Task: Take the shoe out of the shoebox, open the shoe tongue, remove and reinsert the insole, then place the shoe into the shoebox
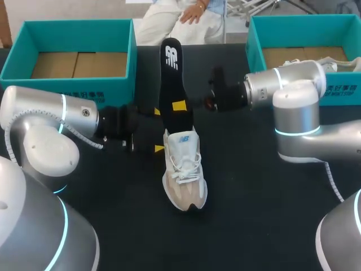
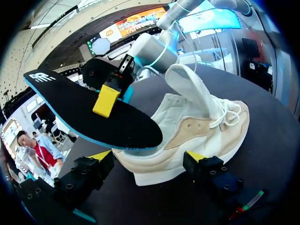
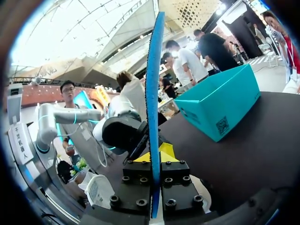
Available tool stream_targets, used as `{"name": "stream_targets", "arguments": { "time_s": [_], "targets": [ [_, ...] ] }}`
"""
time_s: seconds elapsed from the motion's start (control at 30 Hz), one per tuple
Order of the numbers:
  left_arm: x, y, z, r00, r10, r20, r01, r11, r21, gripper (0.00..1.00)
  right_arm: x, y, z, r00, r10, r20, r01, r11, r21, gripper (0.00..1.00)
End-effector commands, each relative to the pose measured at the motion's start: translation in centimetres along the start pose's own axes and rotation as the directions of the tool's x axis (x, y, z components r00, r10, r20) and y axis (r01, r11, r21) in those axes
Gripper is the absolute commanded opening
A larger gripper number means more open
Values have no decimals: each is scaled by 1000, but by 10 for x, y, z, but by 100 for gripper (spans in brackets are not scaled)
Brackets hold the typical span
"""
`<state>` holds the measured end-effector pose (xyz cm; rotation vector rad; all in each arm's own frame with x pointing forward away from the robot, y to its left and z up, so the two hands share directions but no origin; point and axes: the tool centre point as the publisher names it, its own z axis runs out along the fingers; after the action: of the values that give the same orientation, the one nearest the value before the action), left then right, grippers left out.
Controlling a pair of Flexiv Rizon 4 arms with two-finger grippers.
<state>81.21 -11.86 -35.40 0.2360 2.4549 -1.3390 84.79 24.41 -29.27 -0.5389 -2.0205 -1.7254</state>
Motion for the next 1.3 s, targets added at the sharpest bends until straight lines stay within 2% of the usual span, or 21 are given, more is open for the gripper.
{"name": "stream_targets", "arguments": {
  "time_s": [0.03,0.2,0.27,0.37,0.8,1.3],
  "targets": [
    [2,0,-4,1000,-3,5,3,1000,-10,100,1,-5,-2,1000,4,0,-4,1000,0,0],
    [3,0,-6,1000,-4,7,4,1000,-17,100,1,-13,0,1000,23,-14,-23,1000,5,0],
    [4,-1,-7,1000,-20,-20,19,998,-57,100,2,-18,1,999,37,-16,-37,999,5,0],
    [4,-8,-10,999,-26,-31,24,997,-72,100,4,-25,0,998,60,-17,-60,998,2,0],
    [-6,-19,-24,999,-30,-35,25,993,-114,100,7,-50,1,990,138,-18,-137,990,21,0],
    [-16,-10,-12,997,-16,-79,5,990,-138,100,18,-73,2,972,234,3,-234,970,70,0]
  ]
}}
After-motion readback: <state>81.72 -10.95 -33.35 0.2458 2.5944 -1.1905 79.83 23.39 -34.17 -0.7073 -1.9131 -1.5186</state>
